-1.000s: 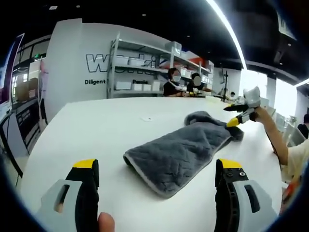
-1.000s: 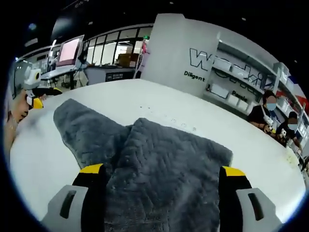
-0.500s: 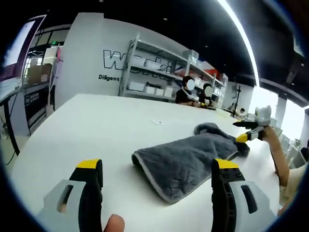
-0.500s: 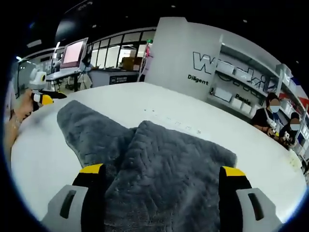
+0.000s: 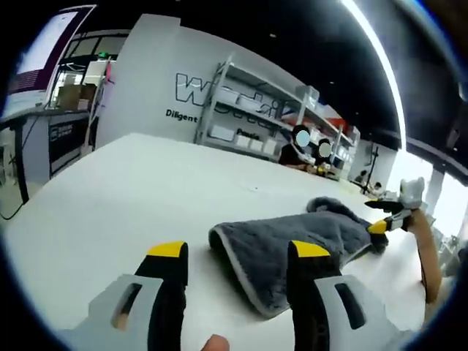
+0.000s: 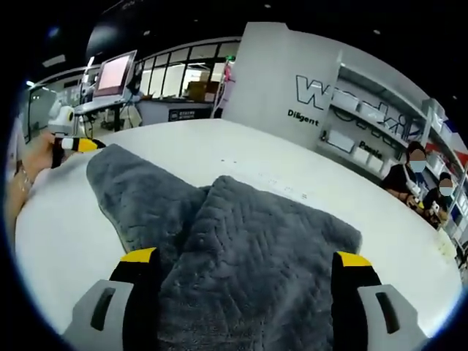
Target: Fold the towel on the table until its edges align and the towel forms a compact rectangular stack.
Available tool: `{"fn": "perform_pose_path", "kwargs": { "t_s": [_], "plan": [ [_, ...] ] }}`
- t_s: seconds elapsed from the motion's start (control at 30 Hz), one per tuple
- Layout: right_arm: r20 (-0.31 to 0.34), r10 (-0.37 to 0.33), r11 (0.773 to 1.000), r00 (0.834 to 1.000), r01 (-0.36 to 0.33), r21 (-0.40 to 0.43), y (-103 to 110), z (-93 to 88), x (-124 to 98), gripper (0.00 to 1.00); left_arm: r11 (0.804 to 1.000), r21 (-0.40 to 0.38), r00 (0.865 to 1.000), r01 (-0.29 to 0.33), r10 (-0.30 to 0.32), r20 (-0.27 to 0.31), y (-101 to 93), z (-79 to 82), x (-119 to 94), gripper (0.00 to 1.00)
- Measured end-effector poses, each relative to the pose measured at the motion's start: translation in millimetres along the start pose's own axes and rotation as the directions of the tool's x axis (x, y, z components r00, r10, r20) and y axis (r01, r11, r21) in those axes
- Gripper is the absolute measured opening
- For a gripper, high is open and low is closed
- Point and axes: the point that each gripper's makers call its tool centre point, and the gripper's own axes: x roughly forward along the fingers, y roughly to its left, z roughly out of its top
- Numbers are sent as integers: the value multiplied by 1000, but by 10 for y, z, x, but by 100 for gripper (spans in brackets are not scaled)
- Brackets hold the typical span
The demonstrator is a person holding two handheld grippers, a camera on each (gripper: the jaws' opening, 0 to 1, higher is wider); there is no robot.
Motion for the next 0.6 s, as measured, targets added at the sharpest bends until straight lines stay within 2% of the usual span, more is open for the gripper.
{"fn": "perform_pose_path", "kwargs": {
  "t_s": [0.17,0.23,0.33,0.37,0.43,0.47,0.5,0.6],
  "plan": [
    [-9,3,1000,1000,-3,-14,26,-17,2,99,999,-28,1000,26,-26,17,-51,6,47,41],
    [-22,3,1000,1000,-3,-21,23,-32,15,99,999,-16,1000,28,-28,-1,-84,-35,76,40],
    [-25,0,1000,1000,-1,-27,24,-37,22,99,996,73,998,-49,52,-38,15,-95,92,38],
    [-26,4,1000,1000,-4,-25,31,-41,22,99,994,93,997,-54,58,-41,-2,-114,102,36],
    [-27,6,1000,1000,-6,-21,25,-40,23,99,996,80,999,-31,34,-40,-44,-122,114,32],
    [-27,4,1000,1000,-5,-21,20,-42,19,99,999,47,1000,9,-8,-28,-116,-119,132,29],
    [-27,4,1000,1000,-4,-21,18,-42,18,98,999,41,999,23,-22,-26,-140,-126,132,26],
    [-27,4,1000,1000,-4,-19,11,-38,18,98,998,53,999,36,-34,-31,-174,-163,167,20]
  ]
}}
